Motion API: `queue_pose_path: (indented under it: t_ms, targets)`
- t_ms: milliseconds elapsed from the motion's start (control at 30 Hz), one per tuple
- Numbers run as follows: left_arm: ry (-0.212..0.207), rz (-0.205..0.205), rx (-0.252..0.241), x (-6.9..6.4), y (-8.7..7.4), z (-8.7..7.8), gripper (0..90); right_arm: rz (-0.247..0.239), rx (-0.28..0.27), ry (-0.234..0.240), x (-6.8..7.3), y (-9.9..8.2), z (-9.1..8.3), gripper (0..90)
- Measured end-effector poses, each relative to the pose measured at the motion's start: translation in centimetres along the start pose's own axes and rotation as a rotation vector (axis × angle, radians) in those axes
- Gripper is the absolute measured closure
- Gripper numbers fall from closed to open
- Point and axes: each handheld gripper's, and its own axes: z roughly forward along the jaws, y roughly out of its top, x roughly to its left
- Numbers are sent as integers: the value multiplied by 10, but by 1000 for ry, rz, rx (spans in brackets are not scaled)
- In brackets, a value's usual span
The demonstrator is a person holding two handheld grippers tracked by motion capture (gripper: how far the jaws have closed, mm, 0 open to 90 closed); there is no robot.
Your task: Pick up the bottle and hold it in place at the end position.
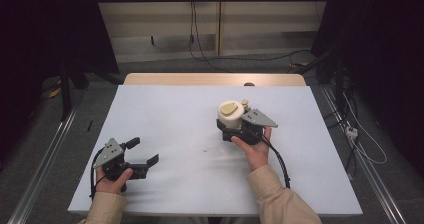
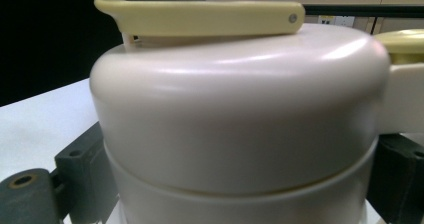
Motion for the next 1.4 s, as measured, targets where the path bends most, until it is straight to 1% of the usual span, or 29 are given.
queue_pose_path:
  t_ms: [67,400,700,967,1100,1400]
  targets:
    - [1,-1,0,0,0,0,41,-7,2,0,0,0,1,70]
    - [-1,5,7,0,0,0,41,-10,0,11,5,1,7,70]
    - [-2,0,3,1,-1,-1,41,-18,2,20,8,1,12,70]
    - [-1,4,7,1,-1,-1,42,-26,6,19,7,2,13,70]
    - [1,2,7,0,-1,-1,42,-21,5,17,7,2,14,70]
    - [2,1,8,1,-2,-2,42,-24,9,29,8,3,18,70]
